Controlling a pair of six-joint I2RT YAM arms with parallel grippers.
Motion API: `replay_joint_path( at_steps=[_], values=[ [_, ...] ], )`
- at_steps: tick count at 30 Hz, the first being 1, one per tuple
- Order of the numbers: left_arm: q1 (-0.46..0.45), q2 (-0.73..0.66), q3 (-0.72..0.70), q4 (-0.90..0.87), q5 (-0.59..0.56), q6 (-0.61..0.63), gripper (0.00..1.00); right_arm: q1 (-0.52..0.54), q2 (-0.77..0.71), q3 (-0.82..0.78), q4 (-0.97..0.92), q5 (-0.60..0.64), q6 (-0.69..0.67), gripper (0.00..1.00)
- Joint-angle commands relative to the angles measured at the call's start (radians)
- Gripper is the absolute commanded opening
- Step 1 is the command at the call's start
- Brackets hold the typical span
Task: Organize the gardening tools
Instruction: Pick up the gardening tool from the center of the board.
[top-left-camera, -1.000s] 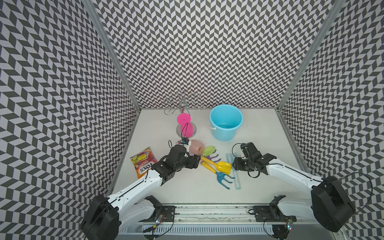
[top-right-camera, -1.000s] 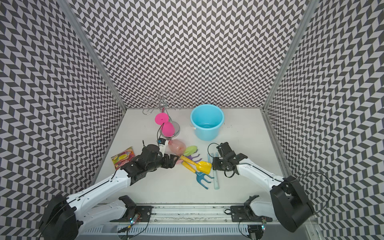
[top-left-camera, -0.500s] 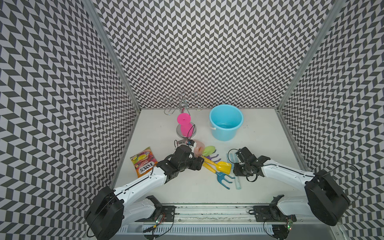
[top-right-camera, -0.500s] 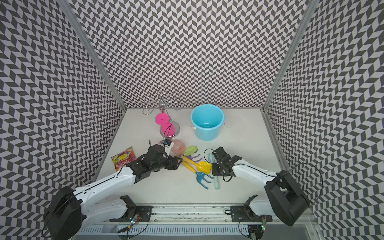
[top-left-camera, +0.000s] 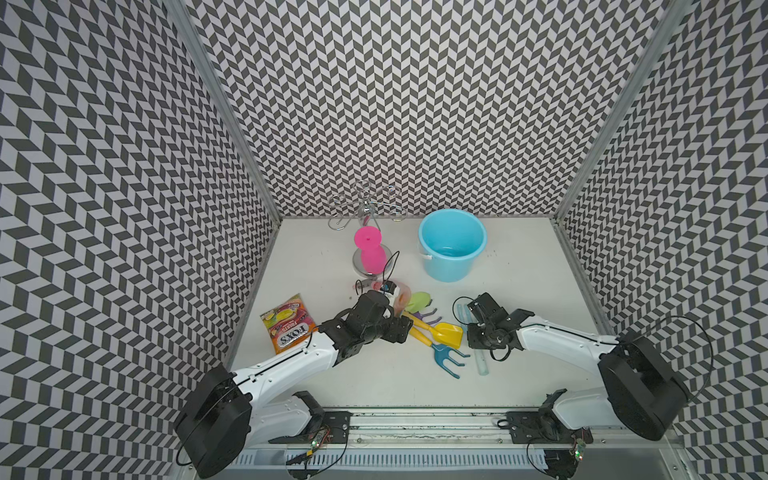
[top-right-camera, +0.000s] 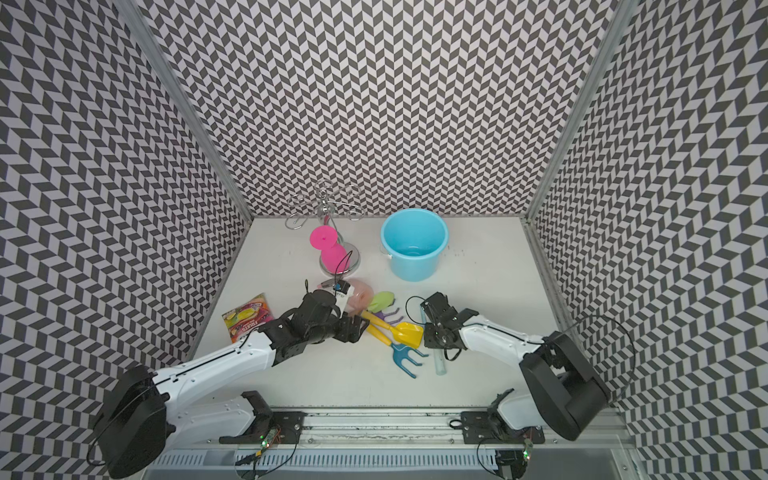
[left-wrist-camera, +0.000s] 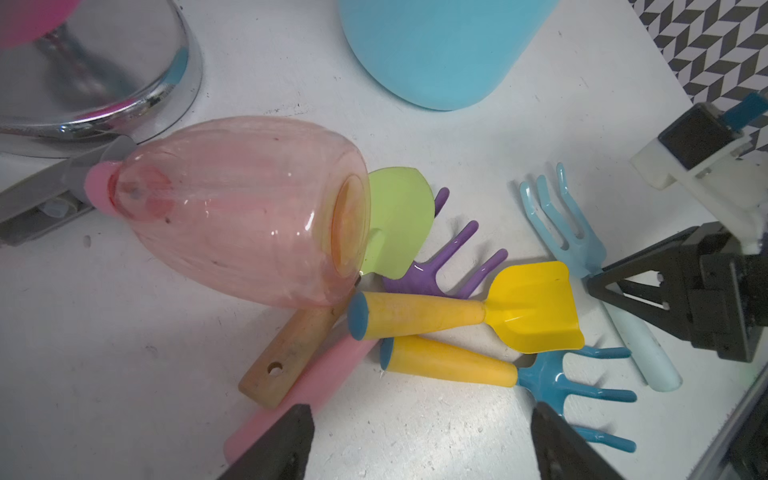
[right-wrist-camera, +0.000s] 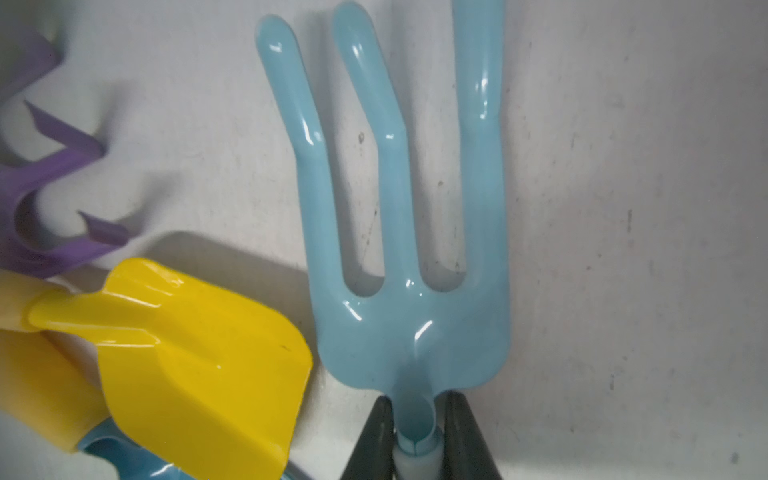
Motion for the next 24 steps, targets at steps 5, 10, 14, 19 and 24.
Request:
replay_joint_path(
  at_steps=[5, 10, 14, 19, 24],
  values=[
    [-0.020, 0.030, 0.065, 0.015, 0.000, 0.037, 0.85, -0.022, -0.010, -0.004, -0.009, 0.084, 0.031, 0.11],
    [-0.023, 0.072, 0.107, 0.016, 0.014, 0.060, 0.85, -0.086, -0.130, 0.002, -0.037, 0.115, 0.026, 0.07],
    [-0.024, 0.091, 0.133, 0.021, 0.023, 0.077, 0.85, -0.143, -0.238, 0.026, -0.078, 0.144, 0.016, 0.06],
    [-0.023, 0.106, 0.160, 0.027, 0.055, 0.103, 0.85, -0.160, -0.345, 0.111, -0.121, 0.216, -0.007, 0.06],
    [-0.024, 0.094, 0.171, 0.043, 0.094, 0.133, 0.85, -0.163, -0.410, 0.205, -0.039, 0.252, -0.088, 0.06]
  ],
)
